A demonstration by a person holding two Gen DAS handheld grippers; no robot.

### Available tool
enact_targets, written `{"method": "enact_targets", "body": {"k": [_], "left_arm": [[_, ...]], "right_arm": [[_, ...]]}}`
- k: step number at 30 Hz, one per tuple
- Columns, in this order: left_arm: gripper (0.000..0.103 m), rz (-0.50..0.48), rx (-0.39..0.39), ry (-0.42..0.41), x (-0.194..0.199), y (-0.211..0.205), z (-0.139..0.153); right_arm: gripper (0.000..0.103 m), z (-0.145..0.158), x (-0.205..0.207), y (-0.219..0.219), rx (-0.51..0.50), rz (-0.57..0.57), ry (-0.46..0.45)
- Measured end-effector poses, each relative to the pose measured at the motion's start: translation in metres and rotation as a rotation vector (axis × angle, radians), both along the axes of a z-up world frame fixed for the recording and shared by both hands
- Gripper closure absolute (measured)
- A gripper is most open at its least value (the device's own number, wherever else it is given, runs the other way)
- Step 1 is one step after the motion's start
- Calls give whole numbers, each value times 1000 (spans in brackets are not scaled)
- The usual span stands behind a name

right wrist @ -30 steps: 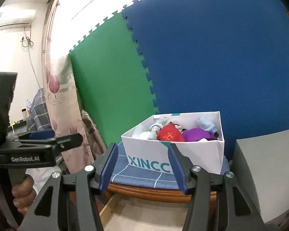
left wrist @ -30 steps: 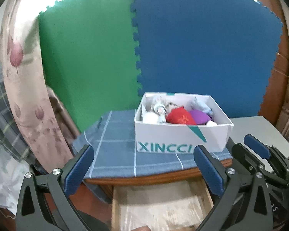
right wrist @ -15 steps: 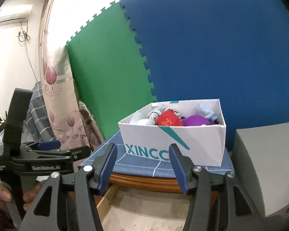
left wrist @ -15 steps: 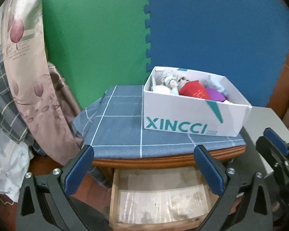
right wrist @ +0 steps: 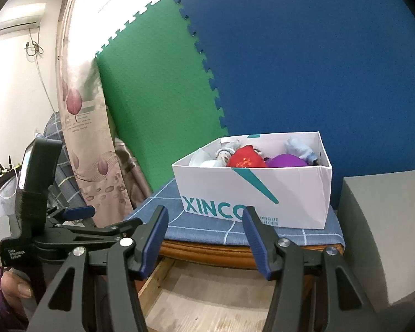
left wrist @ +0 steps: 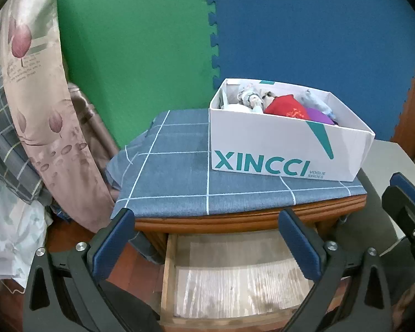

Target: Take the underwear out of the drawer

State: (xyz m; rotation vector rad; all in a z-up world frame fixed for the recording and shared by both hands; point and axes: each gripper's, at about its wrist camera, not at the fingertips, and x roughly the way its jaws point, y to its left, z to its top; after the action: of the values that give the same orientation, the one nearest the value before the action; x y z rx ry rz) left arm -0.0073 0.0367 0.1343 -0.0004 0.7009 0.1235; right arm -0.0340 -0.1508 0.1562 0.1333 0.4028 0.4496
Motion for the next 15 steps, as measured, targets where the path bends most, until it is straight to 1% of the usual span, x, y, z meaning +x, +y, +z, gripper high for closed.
{"method": "enact_targets", "body": {"k": [15], "left_arm": [[0,-12,-2,30,3,-1,-9]], "right_arm": [[46,-1,3,1,-1,9,14]]}}
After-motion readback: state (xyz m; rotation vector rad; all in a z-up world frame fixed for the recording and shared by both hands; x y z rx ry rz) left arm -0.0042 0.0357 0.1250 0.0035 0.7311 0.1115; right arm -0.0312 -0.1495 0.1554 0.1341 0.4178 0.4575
